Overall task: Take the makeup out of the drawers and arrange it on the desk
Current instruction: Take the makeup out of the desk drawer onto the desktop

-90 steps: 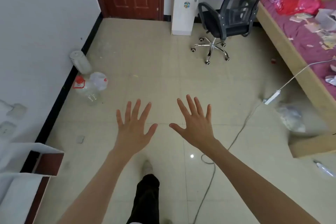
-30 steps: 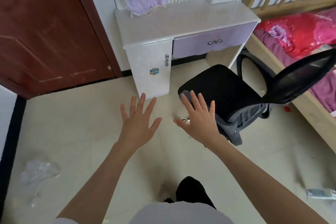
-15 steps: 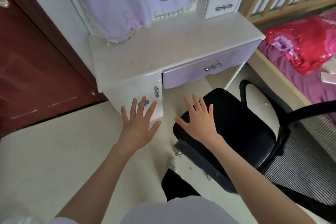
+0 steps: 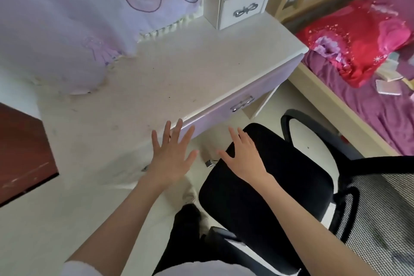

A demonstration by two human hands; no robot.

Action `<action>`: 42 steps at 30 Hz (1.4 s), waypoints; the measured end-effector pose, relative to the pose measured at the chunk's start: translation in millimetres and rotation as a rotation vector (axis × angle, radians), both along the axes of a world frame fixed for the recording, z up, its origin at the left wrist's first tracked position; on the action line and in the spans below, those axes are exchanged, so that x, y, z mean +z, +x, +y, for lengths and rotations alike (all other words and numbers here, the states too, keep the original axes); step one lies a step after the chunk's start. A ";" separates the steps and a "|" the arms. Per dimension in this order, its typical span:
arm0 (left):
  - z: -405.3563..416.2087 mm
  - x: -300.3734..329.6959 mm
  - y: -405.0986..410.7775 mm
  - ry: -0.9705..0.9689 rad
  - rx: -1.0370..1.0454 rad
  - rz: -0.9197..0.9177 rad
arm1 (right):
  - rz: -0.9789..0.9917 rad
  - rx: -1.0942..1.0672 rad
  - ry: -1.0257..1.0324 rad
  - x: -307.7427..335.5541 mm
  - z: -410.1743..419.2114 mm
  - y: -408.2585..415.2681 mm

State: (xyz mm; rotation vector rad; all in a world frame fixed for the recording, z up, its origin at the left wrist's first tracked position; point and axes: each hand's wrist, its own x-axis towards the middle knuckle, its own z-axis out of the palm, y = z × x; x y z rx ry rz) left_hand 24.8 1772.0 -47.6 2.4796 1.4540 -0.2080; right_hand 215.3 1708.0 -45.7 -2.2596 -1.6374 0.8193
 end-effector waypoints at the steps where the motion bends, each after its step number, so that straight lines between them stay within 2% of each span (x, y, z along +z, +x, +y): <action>1: 14.8 -6.7 8.5 0.002 -0.019 0.004 | 0.093 -0.051 -0.019 -5.9 10.6 6.6; 3: 41.6 -22.0 23.1 0.015 -0.059 0.025 | 0.373 -0.260 -0.070 -17.6 35.2 16.8; 6: 77.5 -45.7 40.8 -0.017 -0.123 0.029 | 0.870 -0.705 -0.121 -40.5 71.8 30.4; 8: 101.0 -61.7 51.2 -0.055 -0.122 -0.011 | 1.098 -0.919 -0.106 -60.2 96.3 44.3; 11: 127.8 -81.6 65.3 -0.116 -0.051 -0.093 | 1.113 -1.083 -0.087 -90.5 132.8 70.0; 13: 131.9 -91.1 70.9 -0.089 -0.056 -0.071 | 1.163 -1.187 -0.073 -107.9 150.4 83.6; 17: 125.8 -102.8 75.5 0.016 -0.062 -0.004 | 1.434 -1.354 0.038 -133.8 172.8 100.3; 19: 126.0 -105.5 76.8 0.032 -0.047 -0.008 | 1.507 -1.419 0.073 -141.7 179.7 104.9; 22: 126.6 -107.4 79.2 0.038 -0.024 -0.021 | 1.557 -1.387 0.084 -148.2 182.0 107.3; 29: 127.2 -111.9 80.6 0.023 0.053 -0.023 | 1.553 -1.147 0.120 -154.7 173.0 109.3; 37: 129.0 -113.7 81.2 -0.008 0.073 -0.032 | 1.430 -1.021 0.117 -161.4 140.2 115.0; 42: 128.6 -113.6 81.5 0.005 0.063 -0.016 | 1.421 -1.044 0.135 -166.8 103.3 125.0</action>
